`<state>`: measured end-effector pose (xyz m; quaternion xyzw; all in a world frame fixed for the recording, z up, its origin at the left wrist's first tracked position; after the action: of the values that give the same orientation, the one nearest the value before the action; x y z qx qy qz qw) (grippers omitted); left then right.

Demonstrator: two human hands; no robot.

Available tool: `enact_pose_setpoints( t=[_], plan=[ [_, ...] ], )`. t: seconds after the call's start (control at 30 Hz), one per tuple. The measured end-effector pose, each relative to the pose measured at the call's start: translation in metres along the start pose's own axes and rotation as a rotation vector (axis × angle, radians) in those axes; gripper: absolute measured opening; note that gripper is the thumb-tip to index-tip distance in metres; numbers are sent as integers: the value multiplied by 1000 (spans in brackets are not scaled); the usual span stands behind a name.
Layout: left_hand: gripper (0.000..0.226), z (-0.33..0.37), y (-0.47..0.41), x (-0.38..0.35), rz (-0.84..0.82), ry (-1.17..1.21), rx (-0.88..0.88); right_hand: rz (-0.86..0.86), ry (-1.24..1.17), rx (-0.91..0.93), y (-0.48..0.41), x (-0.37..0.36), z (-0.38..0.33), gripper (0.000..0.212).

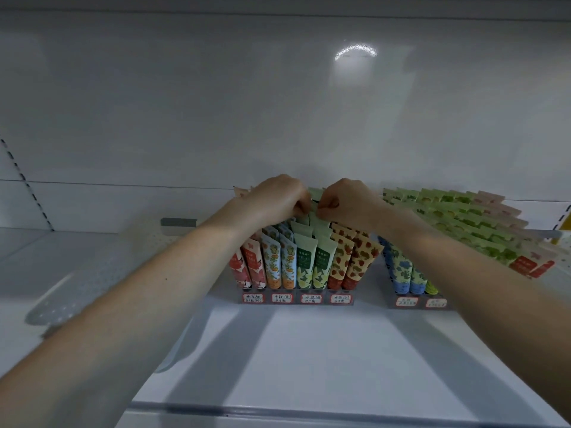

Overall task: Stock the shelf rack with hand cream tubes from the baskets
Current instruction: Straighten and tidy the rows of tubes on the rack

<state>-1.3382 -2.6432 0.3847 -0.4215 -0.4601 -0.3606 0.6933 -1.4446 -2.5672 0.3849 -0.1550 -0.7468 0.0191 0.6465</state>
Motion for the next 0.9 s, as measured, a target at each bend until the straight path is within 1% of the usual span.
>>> enact_pose_setpoints(
  t=[0.27,0.37,0.5,0.77,0.83,0.9],
  plan=[
    [21,0,-3,-3,-6,-40,-4,-14,105,-54,-6,-11,-1,20],
    [19,-2,-6,-5,-4,-61,9,-18,115,-61,-6,-12,-1,20],
    [20,-2,-8,-6,2,-64,29,-22,113,-61,-7,-12,-2,14],
    [23,-1,-7,-6,2,-33,29,-24,130,-66,-7,-14,-2,14],
    [23,-1,-6,-6,8,-25,27,-20,138,-63,-8,-15,-2,19],
    [22,-1,-5,-5,10,-19,21,-21,149,-59,-8,-16,-2,30]
  ],
)
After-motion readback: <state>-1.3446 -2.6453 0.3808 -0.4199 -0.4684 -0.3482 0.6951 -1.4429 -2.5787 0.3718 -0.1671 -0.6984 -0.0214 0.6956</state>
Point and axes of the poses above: each hand's wrist, its own y-axis away from the middle knuckle, its own x-axis out of the back of the hand, z = x × y, the point moved 3 cm from there along -y, towards the middle knuckle, and after that the axes turned 7 degrees about y, right-handed, at the moved point
